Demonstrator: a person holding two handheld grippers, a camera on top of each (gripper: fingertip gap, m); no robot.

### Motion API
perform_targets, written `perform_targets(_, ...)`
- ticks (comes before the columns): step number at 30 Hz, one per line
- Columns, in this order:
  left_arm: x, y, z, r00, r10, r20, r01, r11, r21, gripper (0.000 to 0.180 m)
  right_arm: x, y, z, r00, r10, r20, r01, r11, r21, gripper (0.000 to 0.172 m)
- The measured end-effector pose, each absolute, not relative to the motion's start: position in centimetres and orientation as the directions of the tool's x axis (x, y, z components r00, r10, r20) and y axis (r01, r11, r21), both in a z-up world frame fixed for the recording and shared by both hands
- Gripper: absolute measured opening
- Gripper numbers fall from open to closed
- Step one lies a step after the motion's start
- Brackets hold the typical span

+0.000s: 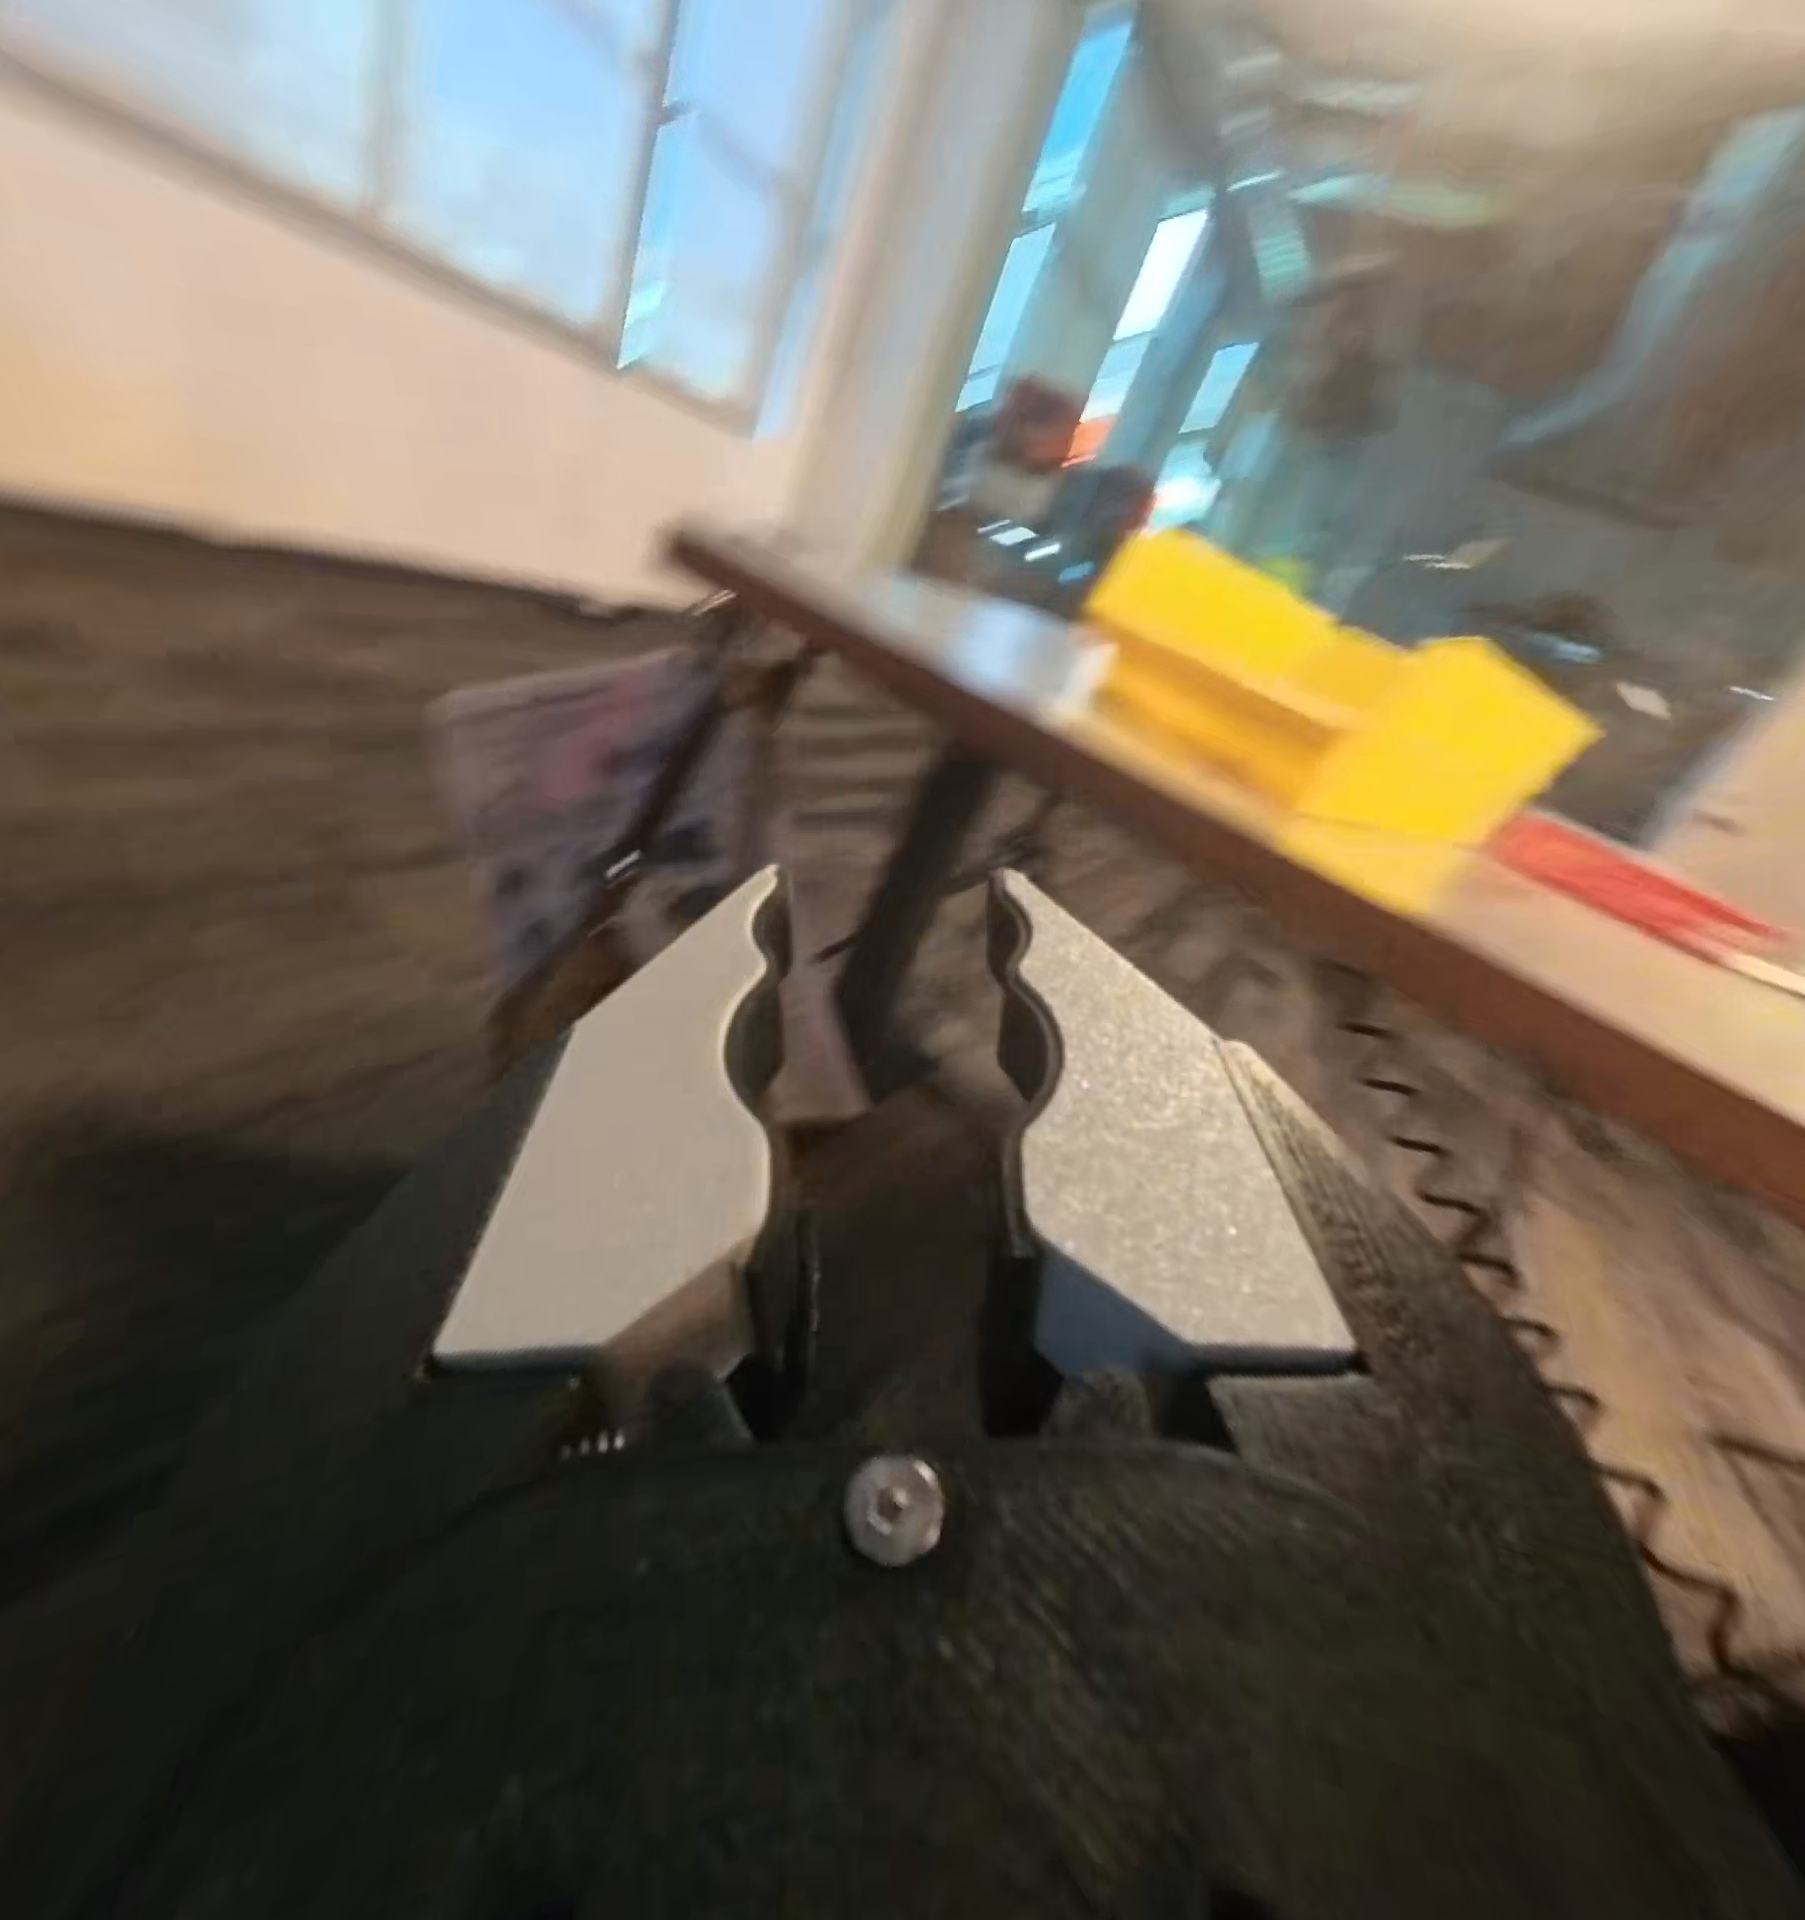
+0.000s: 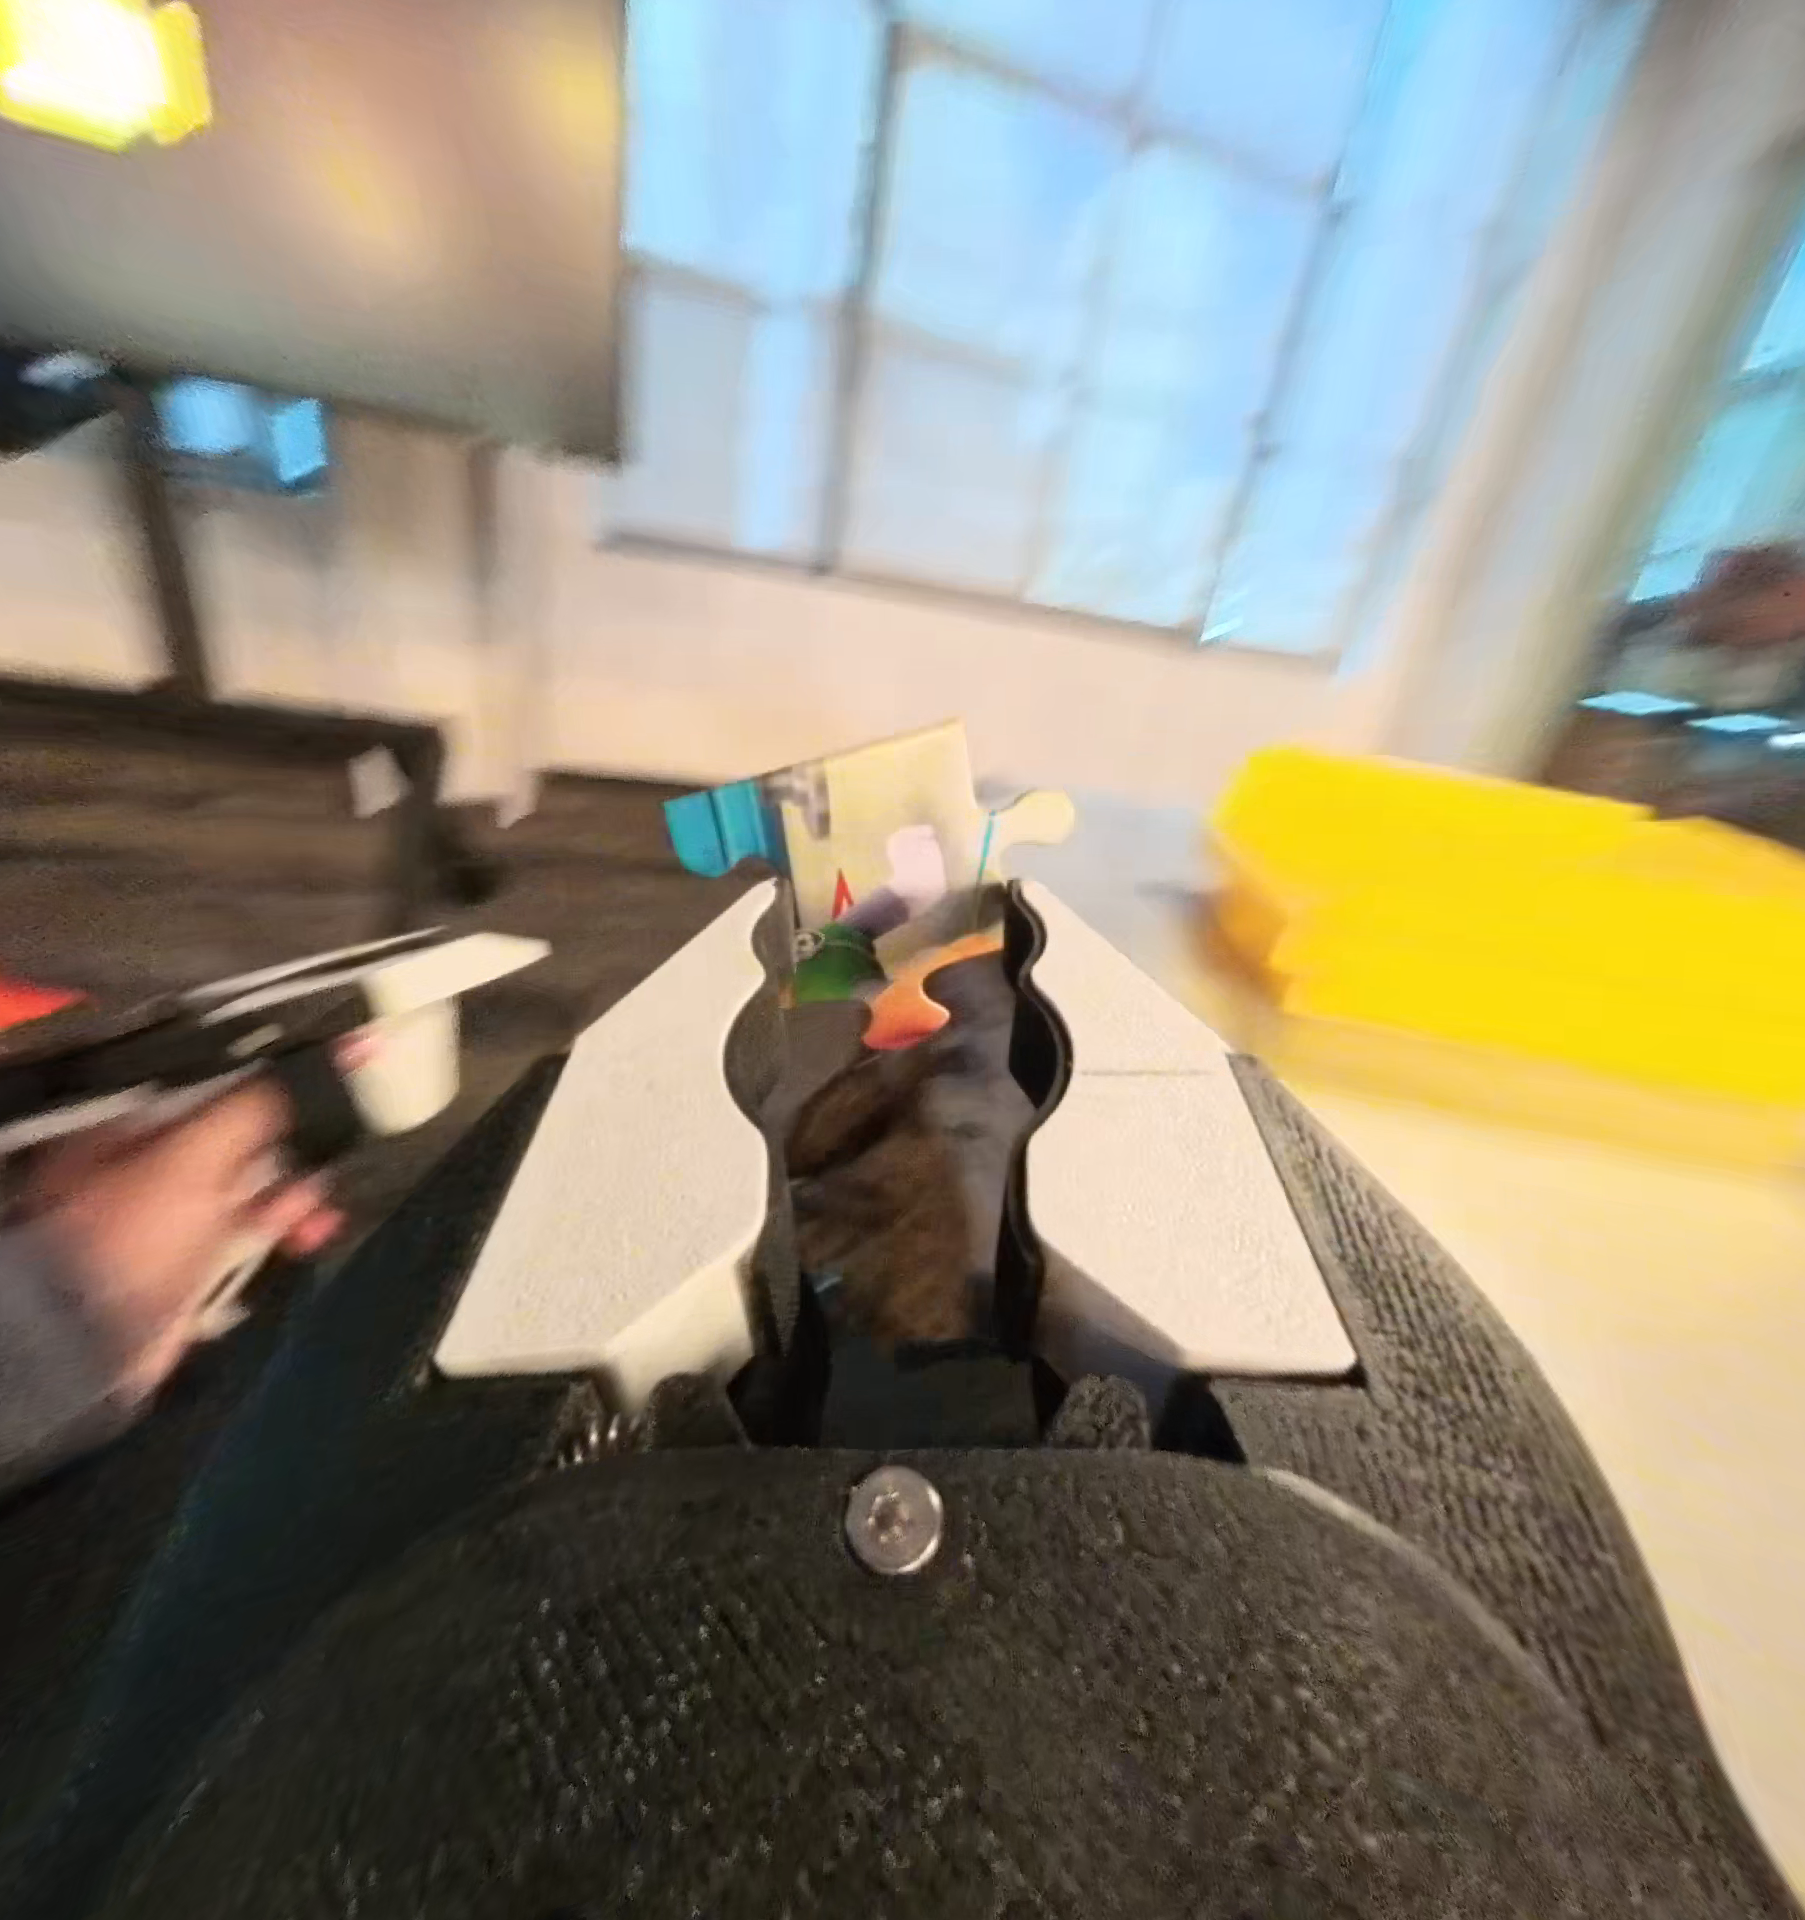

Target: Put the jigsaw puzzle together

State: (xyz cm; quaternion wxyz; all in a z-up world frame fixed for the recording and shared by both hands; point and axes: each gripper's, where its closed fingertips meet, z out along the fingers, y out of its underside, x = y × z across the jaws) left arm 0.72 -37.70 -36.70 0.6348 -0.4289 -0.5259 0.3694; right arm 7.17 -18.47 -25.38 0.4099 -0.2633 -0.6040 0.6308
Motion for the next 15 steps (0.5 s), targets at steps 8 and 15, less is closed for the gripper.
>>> perform_targets(8, 3.3, -29.1, -26.4, 0.368, 0.905, 0.215, -0.127, 0.277, -0.952, 0.039, 4.0, -7.0, -18.5, -0.283, 0.952, 0.115, -0.261, 0.040, -0.965, 0.038)
perform_targets(15, -0.8, -23.7, -26.3, 0.486, 0.847, 0.214, 0.019, 0.235, -0.972, 0.048, -16.7, -1.7, -18.6, -0.237, 0.969, 0.064, 0.031, 0.074, -0.997, 0.039)
